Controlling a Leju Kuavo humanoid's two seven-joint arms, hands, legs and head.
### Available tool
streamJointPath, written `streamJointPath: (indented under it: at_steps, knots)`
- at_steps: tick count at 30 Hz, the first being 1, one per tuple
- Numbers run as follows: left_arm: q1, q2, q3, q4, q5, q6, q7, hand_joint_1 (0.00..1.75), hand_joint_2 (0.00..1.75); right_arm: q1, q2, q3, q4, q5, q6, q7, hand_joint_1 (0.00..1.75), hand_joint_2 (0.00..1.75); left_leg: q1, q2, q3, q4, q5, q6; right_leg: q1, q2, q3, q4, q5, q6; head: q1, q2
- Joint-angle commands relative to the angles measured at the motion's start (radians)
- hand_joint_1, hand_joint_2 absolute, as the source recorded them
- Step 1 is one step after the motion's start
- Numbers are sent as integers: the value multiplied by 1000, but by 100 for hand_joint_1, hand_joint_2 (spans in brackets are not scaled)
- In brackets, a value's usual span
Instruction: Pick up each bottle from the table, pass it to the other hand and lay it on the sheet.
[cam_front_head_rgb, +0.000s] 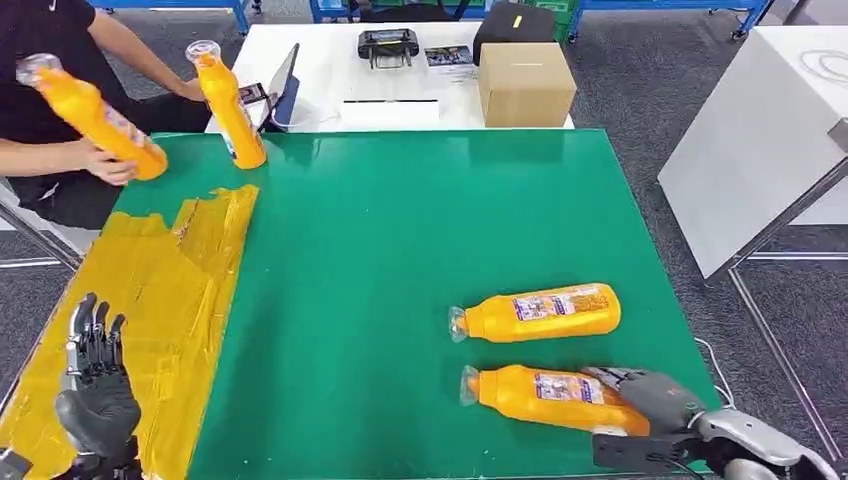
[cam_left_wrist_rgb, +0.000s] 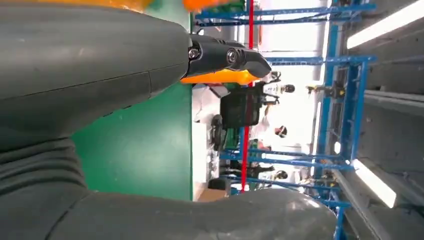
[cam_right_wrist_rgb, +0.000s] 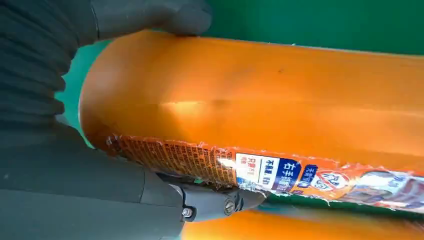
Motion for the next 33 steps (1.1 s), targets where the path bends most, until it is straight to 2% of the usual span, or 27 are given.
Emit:
streamJointPath:
  at_steps: [1,3,4,6,11,12,15,16,17,21,26,29,33]
  knots:
    - [-45,40,-46,105,13,3,3,0,0,132,-87,58,-76,-79,-63,73,175,175,-1,-3,2,-1,0,0,-1,-2,3,-2,-1,0,0,0]
    - [-46,41,-52,113,18,2,3,0,0,125,-38,69,-47,-85,-110,71,175,175,2,-4,3,-2,0,-1,2,-3,5,-4,0,-1,0,0]
    - [-46,42,-57,117,19,5,3,0,0,100,27,79,-2,-91,-154,52,175,175,2,-4,4,-2,0,-1,2,-3,5,-5,0,-1,0,0]
    - [-43,42,-61,114,20,8,3,0,0,68,63,113,36,-75,-165,53,175,175,3,-1,4,-3,1,-1,3,-1,5,-6,2,-1,0,0]
    - [-43,42,-61,114,20,8,3,0,0,68,63,113,36,-75,-165,53,175,175,3,5,4,-3,1,-1,4,5,3,-5,3,-1,-1,0]
    - [-40,41,-63,125,24,6,3,0,0,63,115,89,52,-100,-229,16,175,175,2,6,5,-2,0,-1,3,6,3,-3,2,-1,0,0]
    - [-28,35,-82,160,60,-16,9,0,0,-32,420,56,186,-90,-348,-116,175,175,5,9,9,-5,1,-1,5,8,4,-7,3,-1,0,0]
    - [-23,25,-89,153,92,-30,51,0,175,-74,536,28,215,-114,-389,-178,175,175,6,11,10,-8,2,-2,7,10,6,-11,6,-2,0,0]
    - [-17,18,-100,144,115,-40,84,0,175,-110,591,26,232,-105,-392,-182,175,175,6,11,9,-6,1,-2,7,10,7,-9,5,-2,1,0]
    - [14,-4,-232,94,232,-75,207,0,175,-287,701,44,320,-96,-334,-182,175,175,7,21,6,-5,1,-3,9,19,1,-5,8,-6,-1,0]
    - [26,9,-272,80,248,-39,208,0,175,-294,703,47,320,-95,-334,-181,175,175,5,16,3,-1,1,-2,7,14,-1,1,4,-4,0,0]
    - [44,11,-343,59,296,-72,244,0,175,-376,773,79,367,-107,-324,-189,175,175,4,15,2,-1,1,-2,5,13,-2,1,3,-4,0,0]
    - [60,34,-437,40,342,-50,269,0,175,-484,855,155,439,-126,-330,-186,175,175,5,20,-1,0,0,-3,6,19,-5,2,5,-4,0,0]
